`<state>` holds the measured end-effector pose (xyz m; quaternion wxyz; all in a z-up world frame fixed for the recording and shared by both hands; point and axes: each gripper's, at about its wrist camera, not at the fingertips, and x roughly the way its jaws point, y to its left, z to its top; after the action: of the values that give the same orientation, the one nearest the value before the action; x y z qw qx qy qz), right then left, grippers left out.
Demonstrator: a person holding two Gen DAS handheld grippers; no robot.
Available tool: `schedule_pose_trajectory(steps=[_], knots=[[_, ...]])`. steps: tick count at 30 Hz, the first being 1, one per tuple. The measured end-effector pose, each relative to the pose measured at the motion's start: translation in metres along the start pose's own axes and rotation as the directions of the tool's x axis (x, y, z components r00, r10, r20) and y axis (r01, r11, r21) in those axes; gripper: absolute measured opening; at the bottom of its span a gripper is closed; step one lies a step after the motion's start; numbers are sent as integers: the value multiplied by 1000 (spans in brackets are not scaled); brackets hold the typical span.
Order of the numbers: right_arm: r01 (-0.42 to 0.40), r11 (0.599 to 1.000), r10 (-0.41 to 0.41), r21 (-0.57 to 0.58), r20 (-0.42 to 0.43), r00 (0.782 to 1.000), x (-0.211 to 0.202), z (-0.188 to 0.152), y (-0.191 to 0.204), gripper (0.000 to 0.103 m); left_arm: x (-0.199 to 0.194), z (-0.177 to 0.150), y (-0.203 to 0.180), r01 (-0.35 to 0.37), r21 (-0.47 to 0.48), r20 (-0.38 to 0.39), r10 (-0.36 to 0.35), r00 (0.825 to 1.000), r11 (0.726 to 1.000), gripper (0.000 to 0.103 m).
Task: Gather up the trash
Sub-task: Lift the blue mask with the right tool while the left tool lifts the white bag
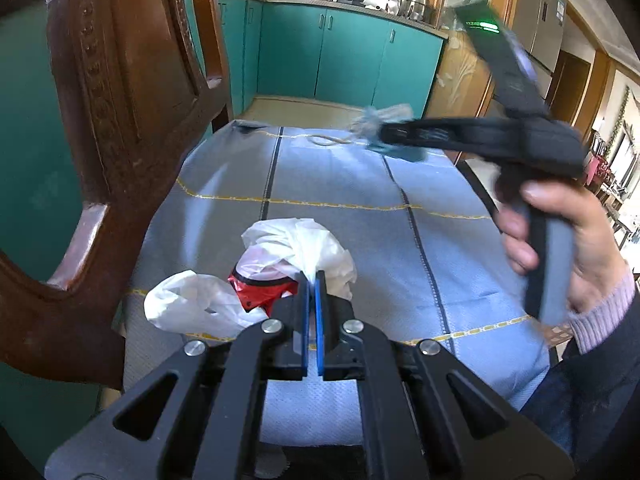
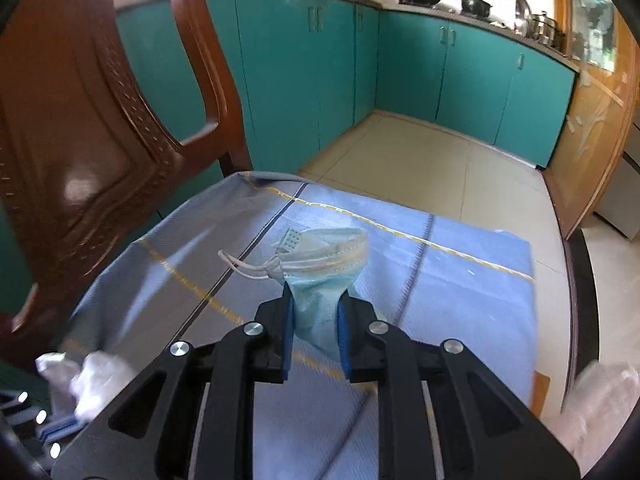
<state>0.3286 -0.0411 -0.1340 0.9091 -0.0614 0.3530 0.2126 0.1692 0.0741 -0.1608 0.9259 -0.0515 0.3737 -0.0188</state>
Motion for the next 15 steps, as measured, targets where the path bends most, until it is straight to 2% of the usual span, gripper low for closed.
schedule_pose_trajectory(steps=[2, 7, 15], knots=[[0, 1000, 0, 29, 8, 1000, -20, -17, -7, 19, -2, 1, -2, 10, 0, 7, -10, 1000, 1000, 3], [-10, 991, 15, 136, -34, 999, -49, -69, -26, 19, -6, -1, -11, 29, 7, 15, -29, 999, 1000, 3], [1, 992, 1, 130, -14, 1000, -74, -105, -38, 19, -12, -8, -29, 42, 31, 10, -42, 999, 999, 3]])
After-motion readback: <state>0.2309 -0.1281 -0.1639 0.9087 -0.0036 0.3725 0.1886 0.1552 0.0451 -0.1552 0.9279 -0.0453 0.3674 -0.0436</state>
